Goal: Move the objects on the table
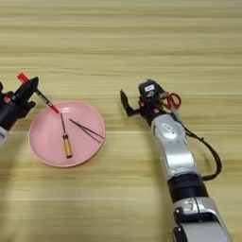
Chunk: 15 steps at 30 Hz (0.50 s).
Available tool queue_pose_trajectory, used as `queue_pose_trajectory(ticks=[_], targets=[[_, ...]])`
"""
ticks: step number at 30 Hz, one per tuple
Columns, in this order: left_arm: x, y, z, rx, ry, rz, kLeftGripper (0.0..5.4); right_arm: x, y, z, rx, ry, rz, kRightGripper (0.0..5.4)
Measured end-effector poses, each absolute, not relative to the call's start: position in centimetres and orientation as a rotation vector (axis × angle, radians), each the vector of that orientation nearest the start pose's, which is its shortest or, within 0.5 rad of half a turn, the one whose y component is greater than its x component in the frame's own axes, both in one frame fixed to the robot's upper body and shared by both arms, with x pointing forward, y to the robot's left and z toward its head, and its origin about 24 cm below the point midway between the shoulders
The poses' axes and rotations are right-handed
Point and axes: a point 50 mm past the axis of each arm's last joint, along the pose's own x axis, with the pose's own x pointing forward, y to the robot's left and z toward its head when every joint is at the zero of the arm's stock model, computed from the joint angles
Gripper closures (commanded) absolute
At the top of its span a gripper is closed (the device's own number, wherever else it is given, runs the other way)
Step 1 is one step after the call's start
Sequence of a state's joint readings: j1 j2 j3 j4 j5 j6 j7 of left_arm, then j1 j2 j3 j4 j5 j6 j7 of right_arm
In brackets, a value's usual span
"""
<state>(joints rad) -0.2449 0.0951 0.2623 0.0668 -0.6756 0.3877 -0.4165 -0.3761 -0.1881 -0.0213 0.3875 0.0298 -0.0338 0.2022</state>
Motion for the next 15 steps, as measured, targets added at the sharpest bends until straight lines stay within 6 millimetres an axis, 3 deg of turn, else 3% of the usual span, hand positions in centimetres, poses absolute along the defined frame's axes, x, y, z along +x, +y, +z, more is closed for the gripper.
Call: queue_pose_trajectory(ticks=[6,15], targets=[[29.2,18.5,7.9,-0.634,-0.008,-0.365,4.93,32.6,-16.6,6.3,-0.154,-0.014,0.212,0.00],[28.4,21.5,8.4,-0.576,-0.017,-0.294,4.93,32.6,-16.6,6.4,-0.154,-0.026,0.212,0.00]])
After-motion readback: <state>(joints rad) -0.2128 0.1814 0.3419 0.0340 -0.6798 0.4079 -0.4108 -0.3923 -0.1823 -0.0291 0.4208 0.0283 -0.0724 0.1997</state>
